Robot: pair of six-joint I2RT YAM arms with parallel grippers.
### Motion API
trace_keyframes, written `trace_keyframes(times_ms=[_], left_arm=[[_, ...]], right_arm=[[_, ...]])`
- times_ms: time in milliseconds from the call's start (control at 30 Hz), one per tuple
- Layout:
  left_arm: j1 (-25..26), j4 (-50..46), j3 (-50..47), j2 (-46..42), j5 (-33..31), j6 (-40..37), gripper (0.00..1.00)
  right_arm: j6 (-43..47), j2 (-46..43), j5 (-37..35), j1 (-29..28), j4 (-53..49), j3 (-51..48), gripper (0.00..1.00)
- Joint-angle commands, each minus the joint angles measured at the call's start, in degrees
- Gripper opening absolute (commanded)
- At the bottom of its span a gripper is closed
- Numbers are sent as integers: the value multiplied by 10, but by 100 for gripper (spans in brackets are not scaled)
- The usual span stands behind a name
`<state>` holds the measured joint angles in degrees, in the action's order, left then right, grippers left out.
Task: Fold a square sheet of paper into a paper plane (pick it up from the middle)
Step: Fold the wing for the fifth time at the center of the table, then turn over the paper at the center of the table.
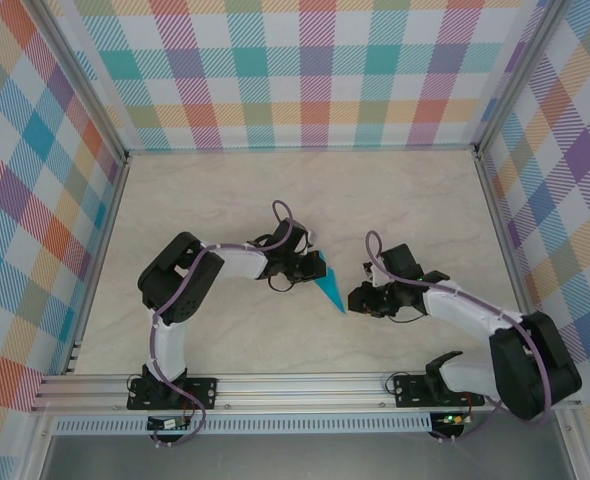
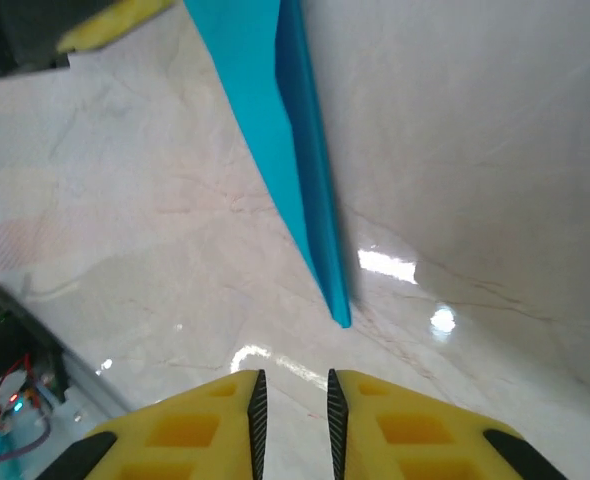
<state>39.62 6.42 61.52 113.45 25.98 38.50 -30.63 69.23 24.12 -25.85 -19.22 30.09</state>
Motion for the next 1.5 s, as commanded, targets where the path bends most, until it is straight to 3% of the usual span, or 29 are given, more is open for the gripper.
trace_keyframes(times_ms=[0,100,233,333,433,600,633,733,967,1467], left_arm=[[2,-80,29,-30,-31,-16,20],[6,-145,63,-70,-68,-18,35],[28,-286,106,-120,-179,-2,55],[46,-378,131,-127,-245,31,62],[57,-389,132,-121,-258,57,73],[70,-374,155,-84,-243,92,80],[74,-389,173,-70,-247,96,94],[84,-447,232,-32,-267,98,99],[96,-576,354,61,-299,89,99],[93,-567,286,4,-323,79,59]], right_arm=[[-2,-23,-94,4,-52,13,28],[-13,-26,-112,3,-43,11,29],[-30,-25,-130,4,-26,5,30],[-35,-21,-119,4,-4,5,32],[-28,-8,-91,3,18,13,34],[-20,21,-77,4,24,37,34],[-18,25,-72,4,25,41,34],[-19,32,-69,4,28,44,34],[-22,35,-69,3,34,37,35],[-7,81,-31,3,48,72,36]])
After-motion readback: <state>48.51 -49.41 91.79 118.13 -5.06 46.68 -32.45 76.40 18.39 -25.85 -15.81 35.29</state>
